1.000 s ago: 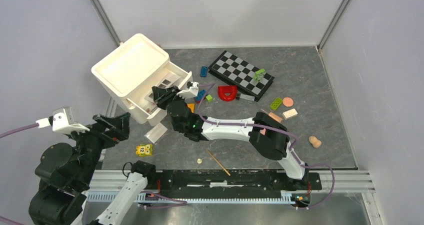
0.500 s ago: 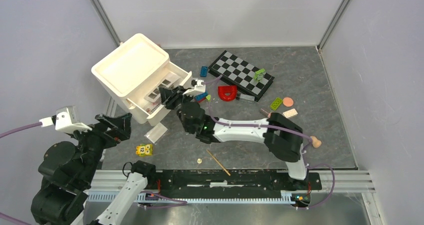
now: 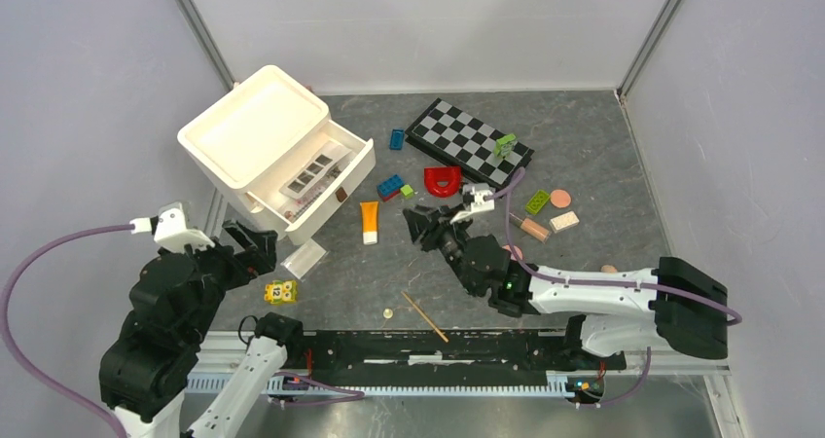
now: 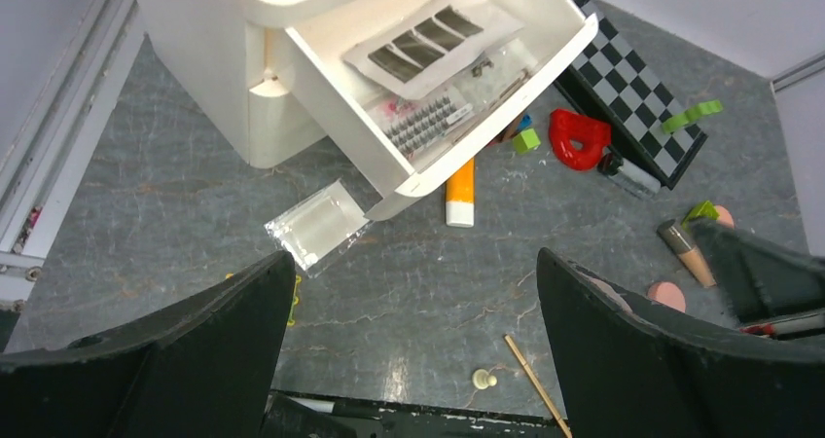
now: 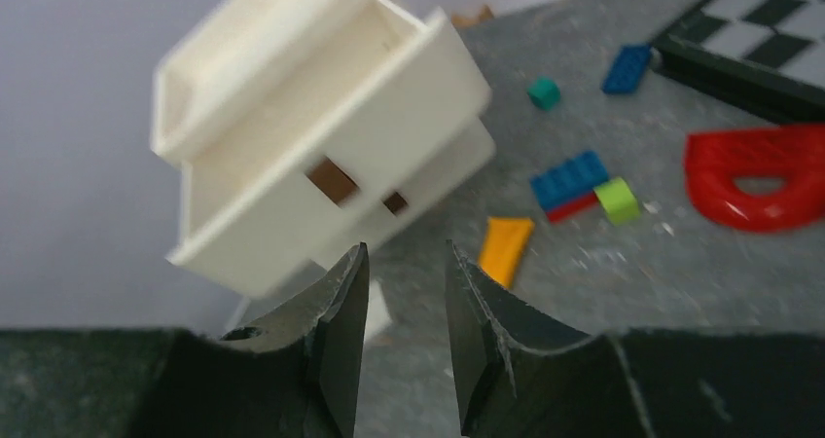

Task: Organize the makeup
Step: Place the makeup tool in the drawer, then move the makeup tool to the center of the board, then pick up the makeup tool from the center of the board.

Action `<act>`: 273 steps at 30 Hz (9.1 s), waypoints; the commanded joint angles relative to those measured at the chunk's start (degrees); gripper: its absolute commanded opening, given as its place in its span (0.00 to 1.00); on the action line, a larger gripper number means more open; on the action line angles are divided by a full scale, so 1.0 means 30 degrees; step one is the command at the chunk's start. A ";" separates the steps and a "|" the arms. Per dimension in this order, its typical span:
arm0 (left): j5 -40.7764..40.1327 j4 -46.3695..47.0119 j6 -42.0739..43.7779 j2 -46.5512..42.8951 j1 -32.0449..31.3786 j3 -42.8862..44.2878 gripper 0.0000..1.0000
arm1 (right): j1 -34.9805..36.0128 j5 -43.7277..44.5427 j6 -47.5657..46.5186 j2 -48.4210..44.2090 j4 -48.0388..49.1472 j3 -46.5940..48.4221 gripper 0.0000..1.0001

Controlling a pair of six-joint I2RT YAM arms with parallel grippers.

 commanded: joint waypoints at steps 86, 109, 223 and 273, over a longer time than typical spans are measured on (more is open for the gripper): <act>0.0373 0.0680 -0.0602 -0.0263 -0.0046 -0.0511 1.00 | -0.0333 -0.5028 0.8637 1.2885 0.0614 0.7119 0.19; 0.0113 0.0372 -0.0215 -0.0356 -0.0048 -0.0003 1.00 | -0.0202 -0.8011 1.7842 2.3386 -0.1466 1.9247 0.07; 0.1921 0.2281 -0.0918 -0.0263 -0.0047 -0.2968 1.00 | -0.6657 -1.0413 0.1226 0.5640 -1.2252 -0.0865 0.01; -0.1674 1.4872 -0.8575 1.6055 -1.3257 -1.0343 0.70 | -1.3436 -2.2340 -0.3495 0.5993 -0.8407 -0.0928 0.57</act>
